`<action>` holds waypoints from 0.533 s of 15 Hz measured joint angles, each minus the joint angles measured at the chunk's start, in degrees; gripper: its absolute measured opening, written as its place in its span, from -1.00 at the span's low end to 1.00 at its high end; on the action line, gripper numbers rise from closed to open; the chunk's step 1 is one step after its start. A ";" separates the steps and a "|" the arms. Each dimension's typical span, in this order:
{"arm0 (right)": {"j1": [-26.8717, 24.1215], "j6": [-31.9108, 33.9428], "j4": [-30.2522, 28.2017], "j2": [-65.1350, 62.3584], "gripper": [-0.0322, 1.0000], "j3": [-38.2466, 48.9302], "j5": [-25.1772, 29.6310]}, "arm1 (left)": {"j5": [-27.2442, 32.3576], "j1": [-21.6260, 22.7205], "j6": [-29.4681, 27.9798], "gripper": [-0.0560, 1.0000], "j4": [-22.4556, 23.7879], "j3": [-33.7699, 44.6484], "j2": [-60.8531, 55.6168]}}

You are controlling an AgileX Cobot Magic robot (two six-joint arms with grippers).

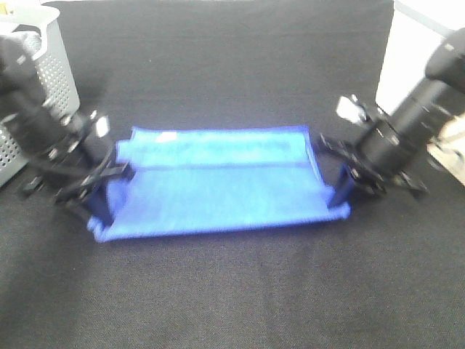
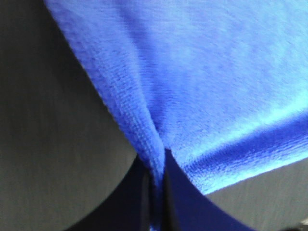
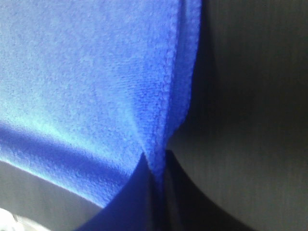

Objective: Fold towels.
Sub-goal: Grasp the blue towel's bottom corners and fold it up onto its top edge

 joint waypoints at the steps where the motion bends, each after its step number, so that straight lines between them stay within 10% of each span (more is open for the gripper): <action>1: 0.00 -0.63 0.11 -1.95 -0.94 3.90 -0.97 | -1.20 -0.06 0.17 -0.86 -0.23 3.21 -2.29; 8: 0.06 -1.38 -0.29 -5.33 -0.94 5.50 -3.61 | -4.76 -0.11 -2.06 -0.86 -0.52 5.50 -7.33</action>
